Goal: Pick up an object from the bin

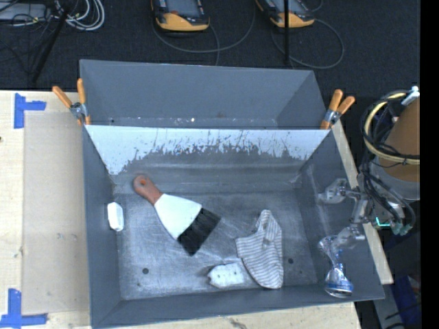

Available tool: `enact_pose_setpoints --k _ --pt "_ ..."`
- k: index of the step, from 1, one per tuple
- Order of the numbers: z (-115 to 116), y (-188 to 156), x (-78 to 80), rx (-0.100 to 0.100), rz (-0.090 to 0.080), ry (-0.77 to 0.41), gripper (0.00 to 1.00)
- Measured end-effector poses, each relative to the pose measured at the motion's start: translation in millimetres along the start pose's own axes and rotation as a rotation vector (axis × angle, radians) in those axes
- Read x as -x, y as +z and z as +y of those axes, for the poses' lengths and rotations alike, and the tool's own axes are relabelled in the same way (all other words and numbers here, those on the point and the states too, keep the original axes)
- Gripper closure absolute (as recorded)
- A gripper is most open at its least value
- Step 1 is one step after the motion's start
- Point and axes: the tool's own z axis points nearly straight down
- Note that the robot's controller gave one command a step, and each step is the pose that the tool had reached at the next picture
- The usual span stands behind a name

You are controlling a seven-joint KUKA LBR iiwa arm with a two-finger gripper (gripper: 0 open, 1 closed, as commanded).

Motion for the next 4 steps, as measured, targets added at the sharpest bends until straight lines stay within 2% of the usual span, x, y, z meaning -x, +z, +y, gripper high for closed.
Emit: enact_pose_setpoints --k 1,2,3,4 --pt "0 -4 1.7 -0.002 -0.008 -0.003 0.0" --pt "2 41 -2.2 -0.005 -0.021 -0.048 0.0" --pt "1 137 -3.7 0.005 0.002 -0.206 1.0" --pt "1 137 -3.7 0.005 0.002 -0.207 1.0"
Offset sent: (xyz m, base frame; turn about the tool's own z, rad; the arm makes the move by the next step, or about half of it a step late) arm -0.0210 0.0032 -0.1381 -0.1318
